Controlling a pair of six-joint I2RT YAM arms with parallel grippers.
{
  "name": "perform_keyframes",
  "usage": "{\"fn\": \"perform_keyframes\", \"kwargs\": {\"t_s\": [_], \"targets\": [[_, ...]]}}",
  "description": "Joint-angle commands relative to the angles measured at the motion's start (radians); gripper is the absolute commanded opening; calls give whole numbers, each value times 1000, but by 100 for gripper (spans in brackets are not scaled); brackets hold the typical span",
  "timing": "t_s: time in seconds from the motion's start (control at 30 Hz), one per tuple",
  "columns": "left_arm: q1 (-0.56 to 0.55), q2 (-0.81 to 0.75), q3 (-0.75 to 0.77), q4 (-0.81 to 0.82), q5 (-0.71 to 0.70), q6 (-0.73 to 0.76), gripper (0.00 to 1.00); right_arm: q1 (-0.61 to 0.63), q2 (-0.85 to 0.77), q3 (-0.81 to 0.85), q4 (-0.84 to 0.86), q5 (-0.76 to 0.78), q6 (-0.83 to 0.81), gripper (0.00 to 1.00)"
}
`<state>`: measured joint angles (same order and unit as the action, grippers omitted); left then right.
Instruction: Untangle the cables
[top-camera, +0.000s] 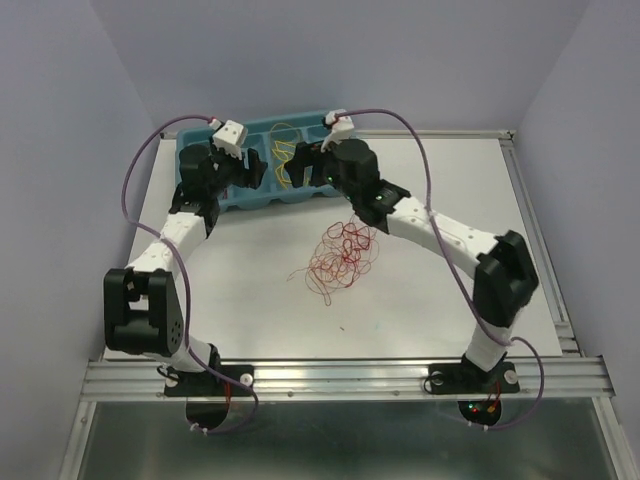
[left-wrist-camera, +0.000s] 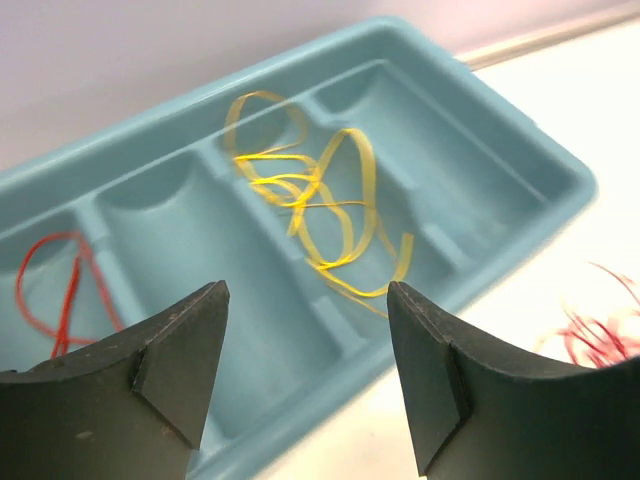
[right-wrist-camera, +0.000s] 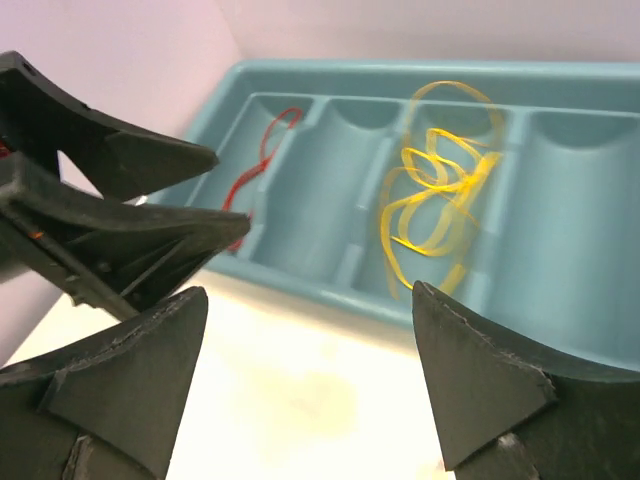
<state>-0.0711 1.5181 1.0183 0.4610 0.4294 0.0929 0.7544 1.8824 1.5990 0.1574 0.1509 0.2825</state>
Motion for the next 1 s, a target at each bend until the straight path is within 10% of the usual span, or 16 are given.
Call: {"fn": "perform_keyframes", "kwargs": {"t_s": [0.0, 0.27, 0.8, 0.87, 0.97], "targets": [[-119, -154, -10, -129, 195, 261, 78, -12, -295, -239, -39, 131, -25, 88], [-324, -279, -115, -315, 258, 494, 87, -12, -525, -524, -263, 298, 112, 82], [-492, -95, -130, -275, 77, 459, 83, -161, -50, -260, -449, 250, 43, 85], [-493, -79, -123, -277, 72, 458, 83, -176, 9, -232, -449, 237, 29, 77], [-493, -65, -118, -282, 75, 461, 82, -188, 30, -195, -449, 207, 12, 38]]}}
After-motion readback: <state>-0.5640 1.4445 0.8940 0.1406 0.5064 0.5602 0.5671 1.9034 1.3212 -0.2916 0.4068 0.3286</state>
